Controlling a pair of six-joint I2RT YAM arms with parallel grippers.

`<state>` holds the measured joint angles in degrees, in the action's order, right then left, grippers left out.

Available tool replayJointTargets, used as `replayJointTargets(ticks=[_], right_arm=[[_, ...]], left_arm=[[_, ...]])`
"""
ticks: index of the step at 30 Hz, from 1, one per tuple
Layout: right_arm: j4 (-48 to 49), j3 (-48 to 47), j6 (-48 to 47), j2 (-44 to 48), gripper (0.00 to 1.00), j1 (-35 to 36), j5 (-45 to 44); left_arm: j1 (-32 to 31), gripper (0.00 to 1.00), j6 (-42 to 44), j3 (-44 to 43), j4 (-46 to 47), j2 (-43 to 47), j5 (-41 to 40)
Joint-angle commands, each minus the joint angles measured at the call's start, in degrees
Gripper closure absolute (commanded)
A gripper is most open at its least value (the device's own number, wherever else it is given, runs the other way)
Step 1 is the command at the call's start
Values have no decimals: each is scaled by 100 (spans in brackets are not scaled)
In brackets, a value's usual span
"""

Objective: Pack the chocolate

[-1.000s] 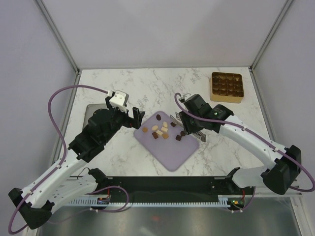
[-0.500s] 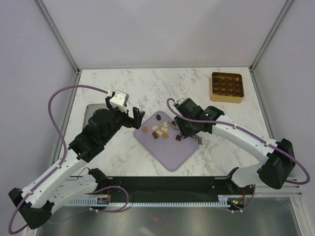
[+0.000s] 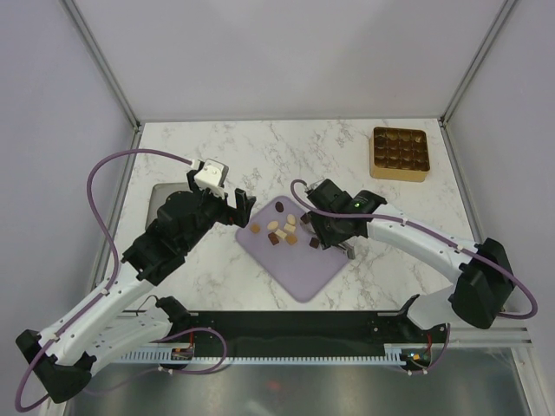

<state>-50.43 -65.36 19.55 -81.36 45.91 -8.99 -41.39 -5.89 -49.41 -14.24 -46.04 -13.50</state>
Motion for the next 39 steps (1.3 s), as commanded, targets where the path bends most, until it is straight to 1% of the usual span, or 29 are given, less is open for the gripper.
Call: replayJointTargets(ticks=[1,11,16,23,27,33,34,36,39], right_arm=[[227,76,101,-186,48,14,-164],[526,120,-30,-494,46,6,-419],[631,24,-30,-766,45,14,-296],[561,-117,-30,-732,48,6,-305],[465,-108,14,-548,49,6,-305],[333,-161,14,-389,55,6,-261],[306,-213,-4,-380,58,6,-261],[219,-301,-13,-380,60,6,-252],[87,-582,-13,-345,66,14,-243]], left_arm=[[-36,3,185,19,158,7,-144],[-36,4,202,-16,158,-1,-127],[-36,3,220,1,158,60,-144],[-36,3,237,-7,158,95,-153],[-27,3,237,-7,167,122,-145],[-36,3,229,-16,167,122,-83],[-36,3,229,-16,167,113,-83],[-36,3,229,-25,167,113,-83],[-36,3,229,-16,167,139,-118]])
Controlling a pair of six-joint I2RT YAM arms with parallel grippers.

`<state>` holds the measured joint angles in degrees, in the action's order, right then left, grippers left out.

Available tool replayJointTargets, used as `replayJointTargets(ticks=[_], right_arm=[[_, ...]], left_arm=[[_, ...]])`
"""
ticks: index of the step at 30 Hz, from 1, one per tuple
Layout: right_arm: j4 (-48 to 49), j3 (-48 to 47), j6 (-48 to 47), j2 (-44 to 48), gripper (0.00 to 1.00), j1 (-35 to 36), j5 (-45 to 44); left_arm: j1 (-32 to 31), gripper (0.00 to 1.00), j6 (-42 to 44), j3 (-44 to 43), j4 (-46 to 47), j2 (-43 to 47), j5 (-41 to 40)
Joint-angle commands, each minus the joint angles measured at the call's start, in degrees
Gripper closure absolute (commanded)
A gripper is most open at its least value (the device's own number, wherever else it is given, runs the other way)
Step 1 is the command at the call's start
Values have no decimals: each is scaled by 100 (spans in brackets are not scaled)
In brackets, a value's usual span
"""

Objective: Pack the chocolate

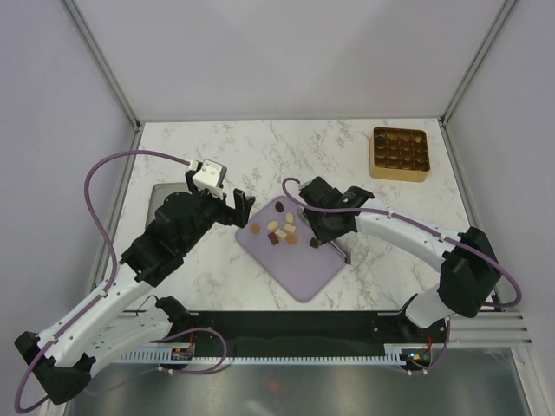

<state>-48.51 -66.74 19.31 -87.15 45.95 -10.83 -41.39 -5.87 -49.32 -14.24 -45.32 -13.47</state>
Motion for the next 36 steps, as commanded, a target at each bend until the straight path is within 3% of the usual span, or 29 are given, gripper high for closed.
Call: replayJointTargets(ticks=[1,7,17,25,27,36], right_arm=[[-132,-523,11,260,68,10,-68],[-466,-1270,-50,261,71,-86,-314],[-466,-3063,-665,-932,71,-2632,-981],[-168,-4469,-516,-2549,70,-4145,-474],[-150,-4899,-472,-2850,70,-4287,-192],[-35,-5261,-613,-3580,66,-4551,-77]], left_arm=[[-27,3,227,-25,167,111,-129],[-27,3,209,1,176,94,-199],[-45,4,147,28,176,146,-208],[-45,3,174,28,176,129,-235],[-45,3,183,-7,193,94,-243],[-45,3,218,-16,167,164,-208]])
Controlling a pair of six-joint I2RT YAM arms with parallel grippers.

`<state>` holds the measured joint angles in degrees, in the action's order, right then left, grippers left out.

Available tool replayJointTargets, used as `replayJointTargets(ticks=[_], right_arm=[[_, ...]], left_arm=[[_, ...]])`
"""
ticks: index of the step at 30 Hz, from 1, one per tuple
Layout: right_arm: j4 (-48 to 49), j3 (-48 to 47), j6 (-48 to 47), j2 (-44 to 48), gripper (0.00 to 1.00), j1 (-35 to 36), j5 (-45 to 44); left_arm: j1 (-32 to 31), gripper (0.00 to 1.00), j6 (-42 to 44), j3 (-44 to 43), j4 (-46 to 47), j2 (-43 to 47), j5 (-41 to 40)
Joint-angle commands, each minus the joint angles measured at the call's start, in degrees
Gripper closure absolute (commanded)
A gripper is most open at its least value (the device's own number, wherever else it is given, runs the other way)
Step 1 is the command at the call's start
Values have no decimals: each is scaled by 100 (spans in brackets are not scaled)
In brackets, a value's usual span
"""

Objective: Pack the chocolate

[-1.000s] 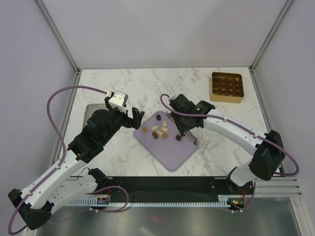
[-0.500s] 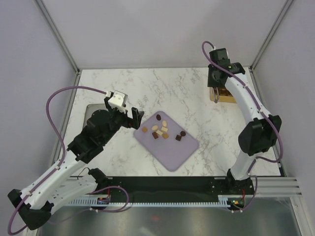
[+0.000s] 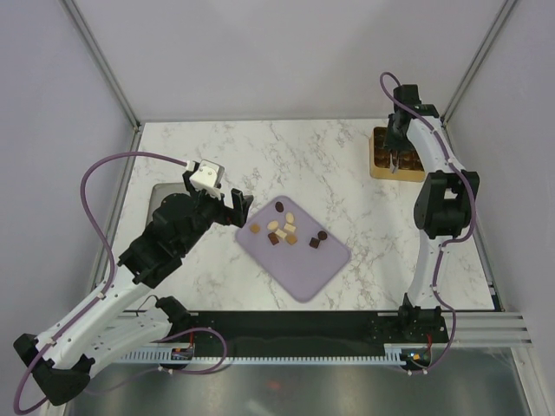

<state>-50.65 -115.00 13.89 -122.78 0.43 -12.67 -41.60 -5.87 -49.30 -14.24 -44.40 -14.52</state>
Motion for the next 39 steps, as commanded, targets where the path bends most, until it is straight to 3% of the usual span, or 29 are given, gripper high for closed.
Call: replayJointTargets(ticks=[1,39], right_arm=[[179,-453,-79,-70,66,-7,124],[179,-479,-71,-220,57,-324,678]], left_arm=[[-23,3,226,-18,158,72,-112],[-23,3,270,-18,158,-16,-130]])
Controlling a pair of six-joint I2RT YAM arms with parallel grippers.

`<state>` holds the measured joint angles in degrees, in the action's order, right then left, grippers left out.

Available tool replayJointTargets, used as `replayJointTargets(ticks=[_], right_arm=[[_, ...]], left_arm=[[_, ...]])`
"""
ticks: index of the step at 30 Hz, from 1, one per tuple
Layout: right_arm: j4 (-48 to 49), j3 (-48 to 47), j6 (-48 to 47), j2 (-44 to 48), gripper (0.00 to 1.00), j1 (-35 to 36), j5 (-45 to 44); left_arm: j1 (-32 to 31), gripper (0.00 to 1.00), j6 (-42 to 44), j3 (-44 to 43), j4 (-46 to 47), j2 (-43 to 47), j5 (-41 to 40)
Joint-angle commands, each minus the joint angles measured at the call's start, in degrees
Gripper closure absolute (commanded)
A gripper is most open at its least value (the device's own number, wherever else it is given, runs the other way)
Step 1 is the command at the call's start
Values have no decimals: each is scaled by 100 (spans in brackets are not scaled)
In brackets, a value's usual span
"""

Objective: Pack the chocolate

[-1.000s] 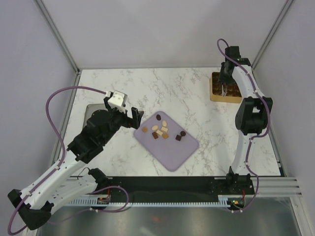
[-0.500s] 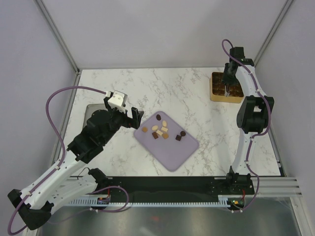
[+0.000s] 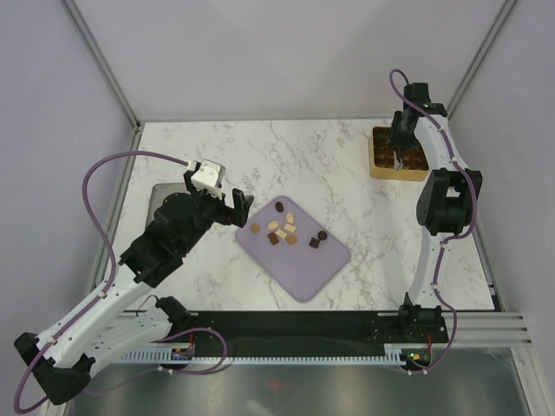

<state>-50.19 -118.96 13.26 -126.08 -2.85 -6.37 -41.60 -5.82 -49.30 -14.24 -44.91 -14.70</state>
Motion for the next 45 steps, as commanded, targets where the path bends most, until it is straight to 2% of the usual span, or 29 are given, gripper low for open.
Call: replayJointTargets(ticks=[1,7,14,18,23,27,30,37,45], right_arm=[[124,-84,1,110,57,-5,48],[124,-92,-7,189,48,4,-22],[-60,-269,37,435,48,48,31],[-148,-84,90,962,49,406,-5],[-175,907,19,1874,50,1119,-92],[-105,1874,-25,2561,50,2101,-258],[-61,2560,19,3088,50,2551,-146],[-69,4176,291,4389,51,3466,-40],[-482,5329,854,5567,52,4346,-56]], left_arm=[[-23,3,266,-18,158,43,-121],[-23,3,257,-18,158,52,-112],[-23,3,257,-18,158,70,-121],[-23,3,257,-18,167,70,-121],[-14,3,249,-10,158,52,-112],[-14,3,257,-18,158,52,-77],[-14,3,249,-27,158,52,-86],[-23,3,257,-1,158,61,-121],[-14,3,249,8,158,34,-103]])
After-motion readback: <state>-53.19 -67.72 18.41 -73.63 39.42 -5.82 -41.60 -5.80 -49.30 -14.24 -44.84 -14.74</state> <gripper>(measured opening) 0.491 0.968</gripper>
